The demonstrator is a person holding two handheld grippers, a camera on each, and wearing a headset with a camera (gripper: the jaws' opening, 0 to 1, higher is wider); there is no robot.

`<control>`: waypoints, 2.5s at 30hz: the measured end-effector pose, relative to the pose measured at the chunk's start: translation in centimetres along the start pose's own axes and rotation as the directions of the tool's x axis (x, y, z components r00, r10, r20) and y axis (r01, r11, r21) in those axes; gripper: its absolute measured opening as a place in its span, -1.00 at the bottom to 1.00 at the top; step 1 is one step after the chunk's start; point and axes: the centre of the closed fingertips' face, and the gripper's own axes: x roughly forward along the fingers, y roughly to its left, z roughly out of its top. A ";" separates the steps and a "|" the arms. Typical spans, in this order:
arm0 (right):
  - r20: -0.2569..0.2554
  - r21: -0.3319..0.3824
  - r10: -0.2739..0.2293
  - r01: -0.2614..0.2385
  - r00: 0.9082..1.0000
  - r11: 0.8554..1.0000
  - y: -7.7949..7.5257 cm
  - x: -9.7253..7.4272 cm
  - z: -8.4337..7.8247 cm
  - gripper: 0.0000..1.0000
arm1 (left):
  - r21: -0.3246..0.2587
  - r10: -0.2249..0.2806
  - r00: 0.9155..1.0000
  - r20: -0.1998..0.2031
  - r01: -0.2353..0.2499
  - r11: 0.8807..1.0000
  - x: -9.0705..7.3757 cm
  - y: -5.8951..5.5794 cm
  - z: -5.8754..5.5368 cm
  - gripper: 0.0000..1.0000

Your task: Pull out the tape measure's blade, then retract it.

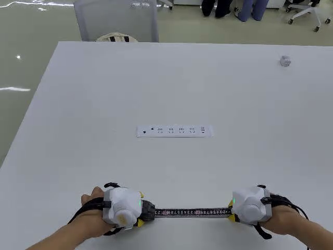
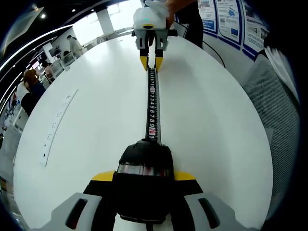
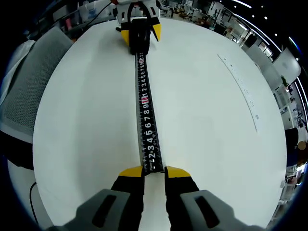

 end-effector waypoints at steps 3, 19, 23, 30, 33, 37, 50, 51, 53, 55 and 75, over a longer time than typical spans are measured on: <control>-0.003 -0.002 -0.003 0.003 1.000 1.000 0.0 0.1 0.0 -0.68 | -0.018 0.009 1.000 0.010 -0.009 1.000 -0.1 0.2 0.0 -0.19; 0.013 0.083 -0.045 0.044 0.999 0.996 -0.6 -0.2 -0.2 -0.58 | -0.132 0.065 0.997 0.044 -0.059 0.990 -0.6 0.3 0.1 -0.02; 0.028 0.125 -0.054 0.050 0.998 0.991 -0.5 -0.1 -0.1 -0.53 | -0.156 0.091 0.995 0.042 -0.083 0.984 -0.7 0.5 -0.1 0.01; 0.049 0.177 -0.069 0.059 0.996 0.982 -0.5 -0.1 0.3 -0.45 | -0.203 0.112 0.992 0.050 -0.100 0.974 -0.9 0.7 -0.3 0.12; 0.051 0.189 -0.070 0.059 0.996 0.980 -0.4 -0.1 0.3 -0.42 | -0.220 0.122 0.991 0.049 -0.109 0.969 -0.9 0.8 -0.4 0.12; 0.072 0.286 -0.099 0.074 0.993 0.955 -0.1 -0.2 0.3 -0.35 | -0.323 0.175 0.982 0.068 -0.144 0.935 -1.6 0.5 -0.5 0.15; 0.111 0.483 -0.182 0.107 0.977 0.869 -0.3 -1.0 0.1 -0.15 | -0.497 0.291 0.954 0.074 -0.218 0.840 -2.3 0.3 -0.7 0.27; 0.114 0.493 -0.187 0.108 0.976 0.863 -0.3 -1.1 0.1 -0.13 | -0.510 0.299 0.952 0.069 -0.224 0.831 -2.4 0.3 -0.8 0.30; 0.119 0.520 -0.197 0.108 0.973 0.847 -0.3 -1.2 0.2 -0.10 | -0.527 0.314 0.947 0.063 -0.235 0.817 -2.5 0.2 -1.0 0.35; 0.123 0.528 -0.206 0.112 0.971 0.842 -0.2 -1.3 0.2 -0.06 | -0.557 0.327 0.943 0.063 -0.238 0.795 -2.8 0.1 -1.0 0.35; 0.130 0.707 -0.317 0.137 0.939 0.694 1.5 -2.2 0.2 0.22 | -0.714 0.459 0.888 0.018 -0.310 0.628 -4.8 -1.4 -1.7 0.54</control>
